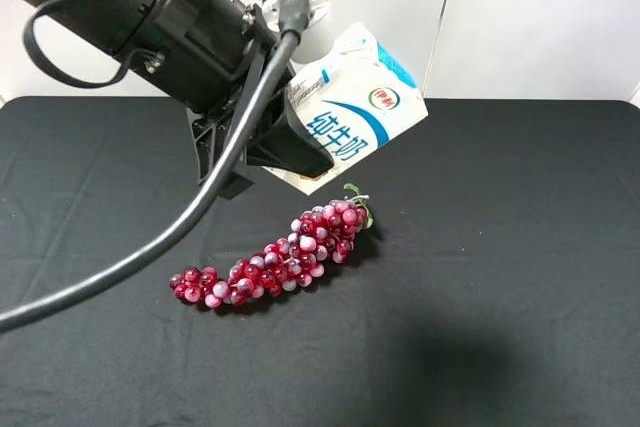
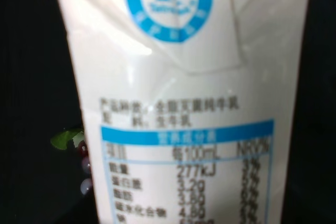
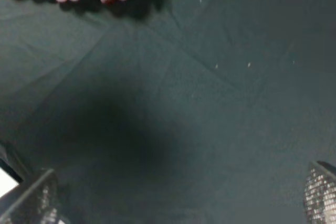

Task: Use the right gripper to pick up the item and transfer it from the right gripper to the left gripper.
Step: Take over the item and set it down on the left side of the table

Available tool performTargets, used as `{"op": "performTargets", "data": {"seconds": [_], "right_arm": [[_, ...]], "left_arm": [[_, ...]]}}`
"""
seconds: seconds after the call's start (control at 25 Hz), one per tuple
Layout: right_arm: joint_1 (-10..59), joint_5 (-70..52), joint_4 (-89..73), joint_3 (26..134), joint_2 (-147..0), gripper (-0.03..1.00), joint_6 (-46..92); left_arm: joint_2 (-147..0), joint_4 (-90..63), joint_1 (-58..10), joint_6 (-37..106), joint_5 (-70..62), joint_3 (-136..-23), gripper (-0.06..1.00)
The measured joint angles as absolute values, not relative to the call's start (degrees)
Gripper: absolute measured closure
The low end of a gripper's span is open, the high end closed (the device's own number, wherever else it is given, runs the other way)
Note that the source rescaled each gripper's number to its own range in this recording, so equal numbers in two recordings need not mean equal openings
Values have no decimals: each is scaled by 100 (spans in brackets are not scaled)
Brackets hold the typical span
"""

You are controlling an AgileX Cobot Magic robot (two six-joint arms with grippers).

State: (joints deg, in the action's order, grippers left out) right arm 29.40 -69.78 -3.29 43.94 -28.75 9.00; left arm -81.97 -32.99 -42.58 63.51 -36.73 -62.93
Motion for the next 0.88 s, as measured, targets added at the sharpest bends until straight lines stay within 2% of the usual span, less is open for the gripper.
{"op": "performTargets", "data": {"seconds": [0.48, 0.88], "right_arm": [[2940, -6078, -189, 3044, -530, -3, 409], [2940, -5899, -154, 2834, -148, -3, 402]], "left_arm": [[-8197, -3294, -4258, 6351, -3673, -6293, 94], [-8197, -3294, -4258, 6351, -3673, -6293, 94]]}}
